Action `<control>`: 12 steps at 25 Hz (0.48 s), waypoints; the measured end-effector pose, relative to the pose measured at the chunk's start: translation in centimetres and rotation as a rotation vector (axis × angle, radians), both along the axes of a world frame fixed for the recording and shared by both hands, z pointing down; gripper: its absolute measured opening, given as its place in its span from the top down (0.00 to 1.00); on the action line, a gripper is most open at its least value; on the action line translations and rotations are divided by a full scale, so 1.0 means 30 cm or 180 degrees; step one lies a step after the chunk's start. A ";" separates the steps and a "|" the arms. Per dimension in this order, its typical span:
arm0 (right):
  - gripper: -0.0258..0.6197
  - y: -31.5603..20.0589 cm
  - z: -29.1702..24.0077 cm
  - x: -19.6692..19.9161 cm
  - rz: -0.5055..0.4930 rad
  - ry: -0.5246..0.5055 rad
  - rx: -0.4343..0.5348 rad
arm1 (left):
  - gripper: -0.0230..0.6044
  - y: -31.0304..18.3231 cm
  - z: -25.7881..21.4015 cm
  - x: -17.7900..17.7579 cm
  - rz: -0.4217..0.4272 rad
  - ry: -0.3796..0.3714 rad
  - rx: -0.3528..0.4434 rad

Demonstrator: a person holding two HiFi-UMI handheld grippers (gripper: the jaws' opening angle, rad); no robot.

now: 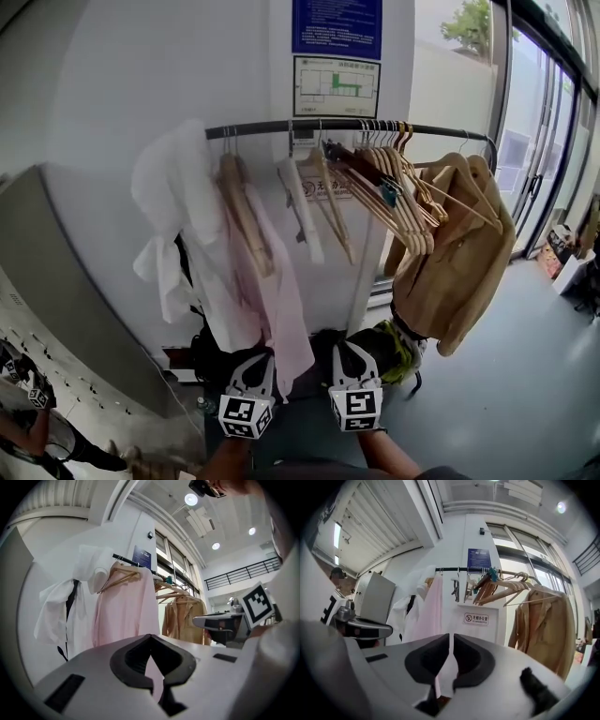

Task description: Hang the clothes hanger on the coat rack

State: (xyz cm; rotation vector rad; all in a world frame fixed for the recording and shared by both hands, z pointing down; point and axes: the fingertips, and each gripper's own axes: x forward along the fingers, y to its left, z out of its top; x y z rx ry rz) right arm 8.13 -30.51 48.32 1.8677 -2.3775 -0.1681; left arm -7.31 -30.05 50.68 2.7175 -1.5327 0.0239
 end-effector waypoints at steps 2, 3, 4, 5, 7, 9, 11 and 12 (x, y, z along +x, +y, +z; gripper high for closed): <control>0.91 0.018 0.027 0.027 0.0070 0.0007 -0.0020 | 0.96 0.002 -0.004 0.013 0.0025 0.0008 0.0003; 0.92 0.023 0.037 0.039 0.0095 0.0019 -0.0025 | 0.96 0.003 -0.005 0.021 0.0037 0.0015 0.0004; 0.93 0.026 0.046 0.048 0.0102 0.0018 -0.0042 | 0.96 0.005 -0.007 0.029 0.0050 0.0020 0.0007; 0.94 0.029 0.054 0.052 0.0093 0.0004 -0.0071 | 0.96 0.006 -0.008 0.038 0.0064 0.0022 0.0009; 0.94 0.036 0.068 0.052 0.0062 -0.0022 -0.0124 | 0.96 0.007 -0.008 0.054 0.0090 0.0027 0.0006; 0.94 0.044 0.077 0.038 0.0020 -0.0040 -0.0144 | 0.96 0.011 -0.001 0.063 0.0108 0.0030 -0.0012; 0.94 0.049 0.081 0.023 -0.0015 -0.0051 -0.0139 | 0.96 0.015 0.010 0.069 0.0108 0.0014 -0.0031; 0.94 0.050 0.080 0.019 -0.0025 -0.0050 -0.0133 | 0.96 0.017 0.016 0.073 0.0103 0.0003 -0.0038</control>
